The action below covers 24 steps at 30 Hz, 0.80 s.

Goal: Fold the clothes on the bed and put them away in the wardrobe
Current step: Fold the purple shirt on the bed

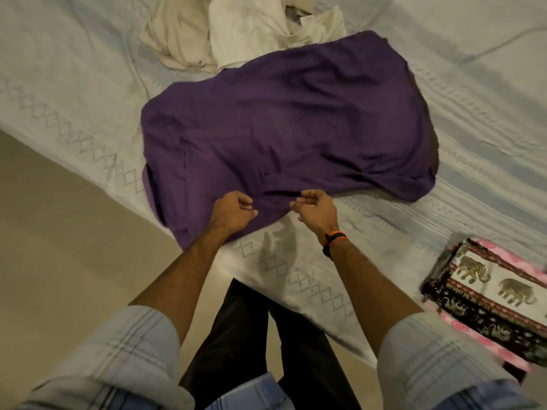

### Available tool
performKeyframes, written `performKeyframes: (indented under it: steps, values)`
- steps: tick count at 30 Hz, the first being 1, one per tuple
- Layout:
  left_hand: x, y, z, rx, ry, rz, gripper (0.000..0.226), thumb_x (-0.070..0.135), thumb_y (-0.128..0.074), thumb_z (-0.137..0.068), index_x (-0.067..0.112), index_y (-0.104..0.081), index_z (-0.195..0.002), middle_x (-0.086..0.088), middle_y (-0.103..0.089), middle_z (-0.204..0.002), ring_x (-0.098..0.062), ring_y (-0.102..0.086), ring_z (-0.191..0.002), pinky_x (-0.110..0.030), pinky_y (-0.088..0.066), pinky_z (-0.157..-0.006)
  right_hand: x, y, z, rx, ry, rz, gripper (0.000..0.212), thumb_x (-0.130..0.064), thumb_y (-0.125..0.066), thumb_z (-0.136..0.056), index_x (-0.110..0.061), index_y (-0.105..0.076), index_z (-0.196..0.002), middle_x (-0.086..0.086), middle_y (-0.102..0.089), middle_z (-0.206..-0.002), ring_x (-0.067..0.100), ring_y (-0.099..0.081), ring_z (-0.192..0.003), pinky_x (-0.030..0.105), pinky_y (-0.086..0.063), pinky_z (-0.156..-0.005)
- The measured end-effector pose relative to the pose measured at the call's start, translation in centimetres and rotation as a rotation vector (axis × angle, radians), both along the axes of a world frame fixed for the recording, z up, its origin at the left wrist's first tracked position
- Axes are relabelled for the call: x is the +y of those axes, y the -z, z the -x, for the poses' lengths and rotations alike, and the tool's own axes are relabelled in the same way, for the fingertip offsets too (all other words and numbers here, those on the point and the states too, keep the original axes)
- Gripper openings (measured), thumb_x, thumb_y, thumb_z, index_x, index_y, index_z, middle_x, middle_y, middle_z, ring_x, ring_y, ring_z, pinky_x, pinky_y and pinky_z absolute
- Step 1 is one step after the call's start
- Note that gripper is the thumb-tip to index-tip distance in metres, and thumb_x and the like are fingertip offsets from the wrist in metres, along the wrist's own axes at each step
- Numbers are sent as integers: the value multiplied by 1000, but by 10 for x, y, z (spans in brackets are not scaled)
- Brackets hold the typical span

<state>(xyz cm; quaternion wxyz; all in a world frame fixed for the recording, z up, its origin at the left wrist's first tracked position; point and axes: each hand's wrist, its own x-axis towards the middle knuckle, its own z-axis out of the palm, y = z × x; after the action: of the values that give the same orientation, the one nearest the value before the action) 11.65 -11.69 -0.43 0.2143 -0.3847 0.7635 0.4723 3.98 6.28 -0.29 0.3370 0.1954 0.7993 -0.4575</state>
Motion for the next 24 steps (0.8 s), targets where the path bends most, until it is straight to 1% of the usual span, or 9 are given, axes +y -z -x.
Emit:
performKeyframes:
  steps: [2,8,12,15,17,19,21,22,24]
  values:
    - [8,-2,14,9,44,8,26,18,-79,-80,11,-67,-103,-3,-72,-98,-8,-62,-88,-16,-43,-81,12,-1,6,15,-1,-4,36,-17,-79,-80,-16,-59,-110,-6,-67,-95,17,-67,-98,43,-57,-91]
    - [50,-6,63,32,160,-5,29,17,-77,-82,9,-67,-108,-3,-71,-102,-13,-65,-97,-18,-44,-85,70,-1,39,54,102,-44,30,-15,-77,-81,-18,-58,-104,-6,-66,-92,18,-67,-97,43,-57,-90]
    - [85,-6,94,48,215,4,26,17,-77,-82,10,-67,-105,-1,-70,-98,-13,-65,-96,-17,-45,-83,110,1,65,75,102,-81,31,-16,-76,-83,-16,-58,-108,-7,-64,-92,17,-66,-97,40,-56,-91]
    - [116,0,117,51,238,14,27,18,-77,-82,11,-67,-106,1,-69,-97,-12,-65,-96,-15,-45,-76,140,4,84,132,62,-139,29,-16,-75,-83,-14,-59,-108,-4,-65,-94,17,-65,-92,37,-56,-89]
    - [133,4,129,44,263,31,30,17,-77,-82,11,-66,-109,1,-69,-102,-9,-63,-94,-12,-45,-72,157,7,93,182,-21,-216,31,-18,-74,-81,-13,-60,-108,1,-67,-100,20,-65,-93,38,-55,-88]
    - [156,12,146,59,298,60,34,17,-78,-81,11,-66,-112,0,-69,-108,-10,-63,-97,-15,-46,-80,179,14,104,244,-159,-350,37,-22,-73,-79,-13,-58,-111,5,-64,-108,24,-62,-99,37,-53,-85]
    - [176,20,163,91,341,99,41,16,-79,-78,11,-65,-116,-1,-67,-114,-14,-63,-103,-22,-48,-90,198,24,114,324,-317,-504,44,-26,-73,-78,-12,-54,-115,9,-57,-114,29,-57,-100,38,-50,-81]
    - [183,23,169,116,374,123,44,16,-80,-77,12,-64,-118,-2,-66,-117,-17,-63,-106,-28,-50,-95,205,27,118,367,-398,-573,48,-29,-74,-78,-11,-53,-116,11,-53,-115,31,-56,-100,40,-49,-79]
    - [197,33,183,154,470,186,50,14,-81,-73,14,-64,-119,-5,-64,-119,-21,-61,-109,-38,-50,-98,218,39,127,427,-546,-674,54,-34,-75,-76,-10,-51,-117,14,-49,-117,34,-54,-100,42,-49,-78]
